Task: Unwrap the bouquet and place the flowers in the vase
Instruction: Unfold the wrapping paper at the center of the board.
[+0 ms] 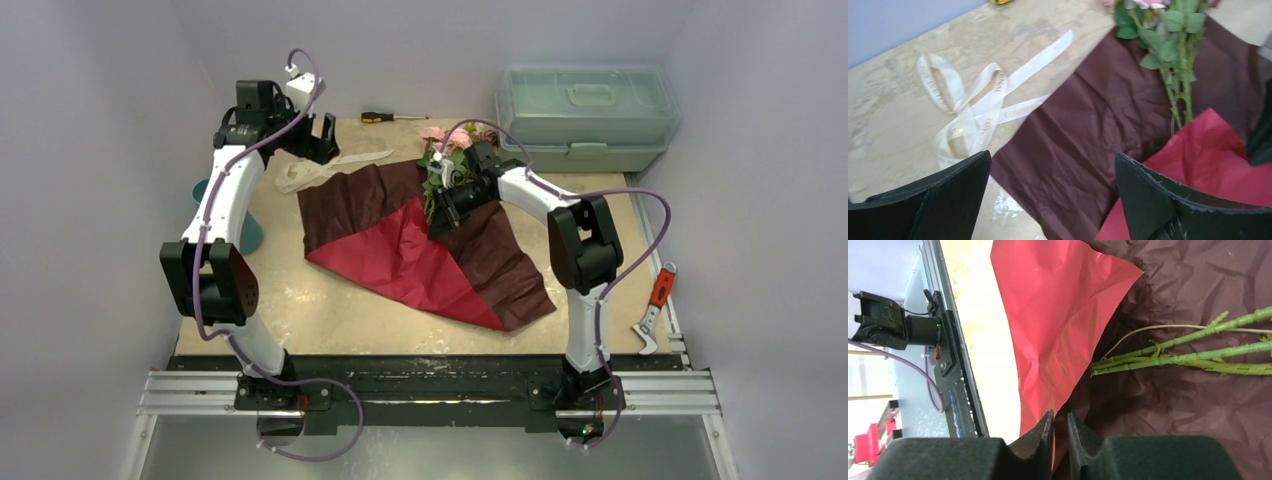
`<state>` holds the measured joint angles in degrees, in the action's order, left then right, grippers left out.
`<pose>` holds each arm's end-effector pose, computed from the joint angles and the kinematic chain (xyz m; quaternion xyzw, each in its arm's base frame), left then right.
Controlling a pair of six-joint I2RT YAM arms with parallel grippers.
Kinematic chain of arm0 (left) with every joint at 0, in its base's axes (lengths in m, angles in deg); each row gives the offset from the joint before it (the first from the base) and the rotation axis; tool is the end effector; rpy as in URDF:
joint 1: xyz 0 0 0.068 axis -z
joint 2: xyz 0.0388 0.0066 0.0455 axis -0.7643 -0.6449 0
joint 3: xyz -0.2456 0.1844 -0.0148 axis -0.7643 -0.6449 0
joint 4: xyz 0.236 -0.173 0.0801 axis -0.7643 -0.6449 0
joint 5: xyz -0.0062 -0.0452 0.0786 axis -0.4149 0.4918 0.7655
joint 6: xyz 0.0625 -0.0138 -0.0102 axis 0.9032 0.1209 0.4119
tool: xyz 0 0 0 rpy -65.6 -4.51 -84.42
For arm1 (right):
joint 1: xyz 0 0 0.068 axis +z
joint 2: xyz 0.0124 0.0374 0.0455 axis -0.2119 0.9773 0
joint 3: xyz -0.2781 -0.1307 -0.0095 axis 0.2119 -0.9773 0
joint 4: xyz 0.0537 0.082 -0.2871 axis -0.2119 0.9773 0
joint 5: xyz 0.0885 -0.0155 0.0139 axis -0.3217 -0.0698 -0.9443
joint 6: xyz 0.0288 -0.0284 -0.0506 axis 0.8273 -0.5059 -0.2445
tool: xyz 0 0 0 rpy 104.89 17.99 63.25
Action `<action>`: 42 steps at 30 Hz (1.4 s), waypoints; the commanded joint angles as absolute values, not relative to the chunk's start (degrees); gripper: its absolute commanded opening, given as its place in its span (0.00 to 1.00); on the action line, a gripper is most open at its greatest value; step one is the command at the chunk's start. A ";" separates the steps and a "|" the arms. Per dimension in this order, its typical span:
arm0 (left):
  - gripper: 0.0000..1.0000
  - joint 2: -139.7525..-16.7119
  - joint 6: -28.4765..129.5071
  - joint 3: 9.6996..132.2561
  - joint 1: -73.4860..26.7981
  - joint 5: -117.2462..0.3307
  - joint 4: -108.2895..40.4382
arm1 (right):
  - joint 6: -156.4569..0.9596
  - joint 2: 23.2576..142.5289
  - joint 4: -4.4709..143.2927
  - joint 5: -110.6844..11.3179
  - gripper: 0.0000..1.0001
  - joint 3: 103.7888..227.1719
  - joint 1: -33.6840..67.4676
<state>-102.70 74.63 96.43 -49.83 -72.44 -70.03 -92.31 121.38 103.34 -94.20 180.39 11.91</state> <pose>0.4602 -0.0192 0.3859 0.1823 0.8605 -0.1226 0.4597 0.4370 0.2396 0.1922 -0.3369 0.8131 0.4529 0.1423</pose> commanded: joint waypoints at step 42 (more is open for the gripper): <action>0.44 -126.22 86.65 96.54 -35.00 -106.58 -85.11 | -95.00 110.52 107.19 -93.06 0.11 176.56 8.51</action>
